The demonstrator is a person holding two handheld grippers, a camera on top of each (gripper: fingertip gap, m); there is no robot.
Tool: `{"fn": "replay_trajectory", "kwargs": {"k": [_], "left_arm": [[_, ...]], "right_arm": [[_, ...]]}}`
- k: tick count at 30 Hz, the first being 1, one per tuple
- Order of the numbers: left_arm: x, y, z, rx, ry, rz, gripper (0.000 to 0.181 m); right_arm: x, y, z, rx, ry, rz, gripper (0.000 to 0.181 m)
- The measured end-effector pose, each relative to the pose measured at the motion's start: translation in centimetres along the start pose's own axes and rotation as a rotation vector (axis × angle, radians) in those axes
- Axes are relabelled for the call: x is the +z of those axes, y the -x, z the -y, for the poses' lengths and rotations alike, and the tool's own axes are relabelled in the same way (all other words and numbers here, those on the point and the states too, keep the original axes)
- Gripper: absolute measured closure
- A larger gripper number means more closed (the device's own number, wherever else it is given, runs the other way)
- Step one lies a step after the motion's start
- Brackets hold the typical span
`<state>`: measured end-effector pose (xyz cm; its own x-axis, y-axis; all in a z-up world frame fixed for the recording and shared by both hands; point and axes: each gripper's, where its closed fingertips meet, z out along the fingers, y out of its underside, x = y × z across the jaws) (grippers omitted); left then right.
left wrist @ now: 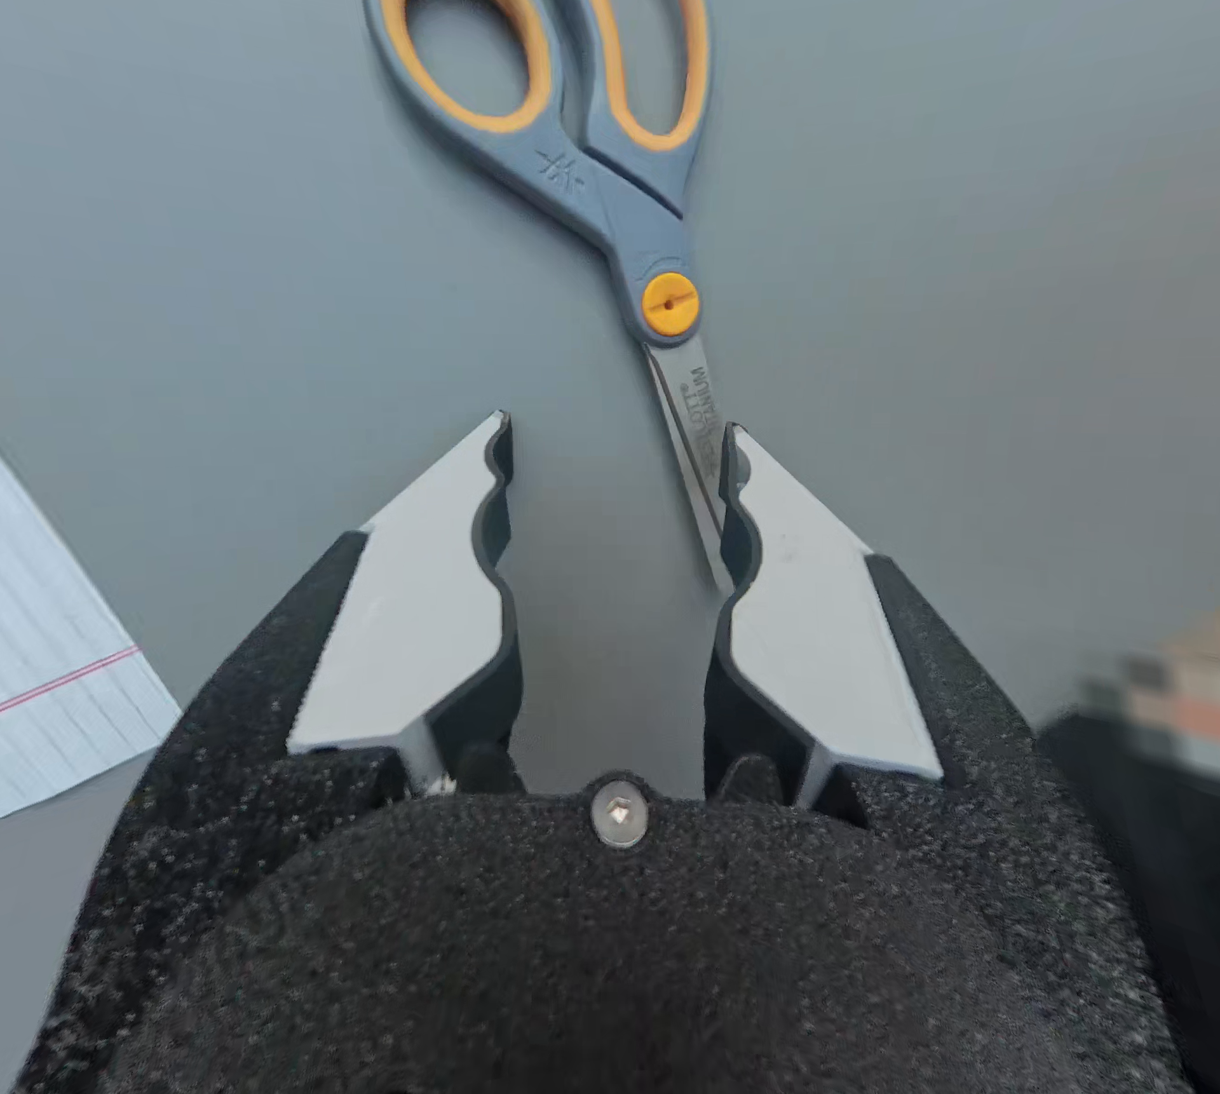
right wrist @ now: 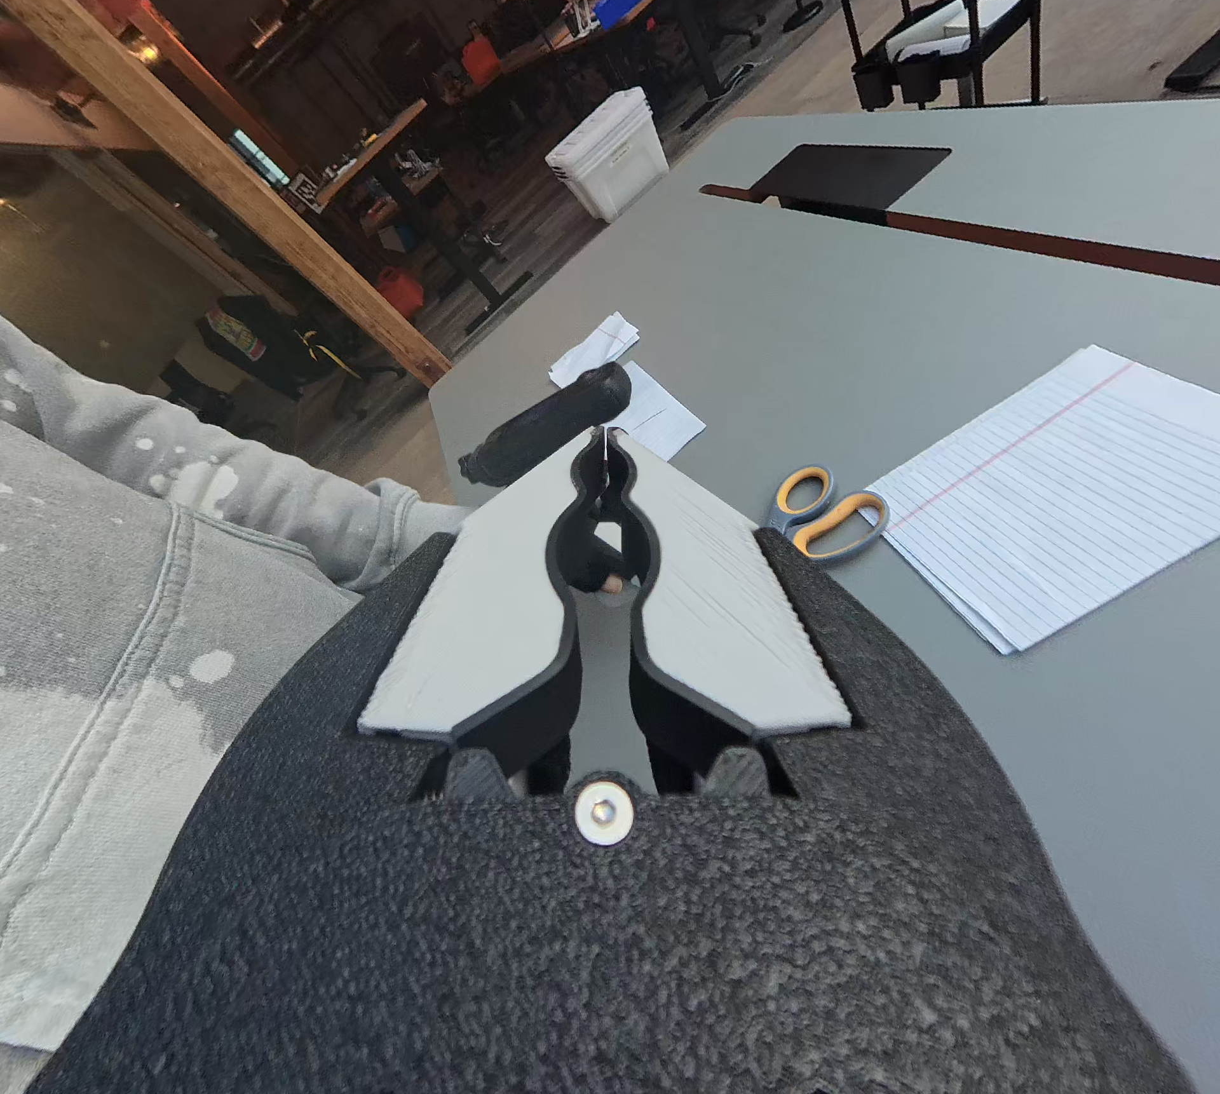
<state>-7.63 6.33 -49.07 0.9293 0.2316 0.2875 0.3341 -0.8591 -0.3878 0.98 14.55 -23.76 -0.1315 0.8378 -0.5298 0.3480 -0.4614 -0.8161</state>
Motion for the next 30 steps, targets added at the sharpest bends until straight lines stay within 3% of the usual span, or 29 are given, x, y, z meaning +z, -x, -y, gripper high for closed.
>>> {"fn": "replay_trajectory", "kwargs": {"k": [1,2,6,8,9,10,14,16,21,24,30], "left_arm": [[0.7,-0.4,0.3,0.038,-0.042,0.057,0.129],[1.1,-0.8,0.5,0.087,-0.064,0.107,0.123],[2.0,-2.3,-0.1,0.252,-0.052,0.188,0.124],[2.0,-2.5,-0.2,0.267,-0.059,0.188,0.126],[2.0,-2.5,-0.3,0.278,-0.038,0.187,0.136],[1.9,-2.6,-0.4,0.301,-0.005,0.179,0.158],[0.9,-2.4,-0.9,0.265,0.142,0.037,0.167],[-0.9,-1.7,0.5,0.306,0.120,0.006,0.168],[-7.7,-1.9,4.5,0.687,0.046,0.024,0.167],[-11.7,-4.0,5.7,0.829,0.026,-0.048,0.167],[-18.3,-8.9,6.6,1.010,0.092,-0.186,0.167]], "right_arm": [[-0.6,-0.4,-0.2,0.004,0.001,-0.011,0.181],[-1.3,-0.7,-0.4,0.009,0.004,-0.024,0.181],[-3.8,-2.0,-1.3,0.042,0.000,-0.056,0.181],[-4.6,-2.5,-1.9,0.053,0.004,-0.055,0.181],[-4.8,-2.8,-2.2,0.053,0.012,-0.052,0.181],[-5.0,-2.9,-2.3,0.047,0.019,-0.049,0.181],[-5.0,-3.0,-2.2,0.001,0.046,-0.011,0.181],[-4.8,-3.0,-1.9,-0.037,0.065,0.003,0.181],[-4.6,-3.4,-1.0,-0.086,0.110,0.028,0.179],[-4.3,-3.4,-0.9,-0.154,0.163,0.036,0.173],[-1.5,-1.0,-2.8,-0.478,0.388,0.037,0.162]]}}
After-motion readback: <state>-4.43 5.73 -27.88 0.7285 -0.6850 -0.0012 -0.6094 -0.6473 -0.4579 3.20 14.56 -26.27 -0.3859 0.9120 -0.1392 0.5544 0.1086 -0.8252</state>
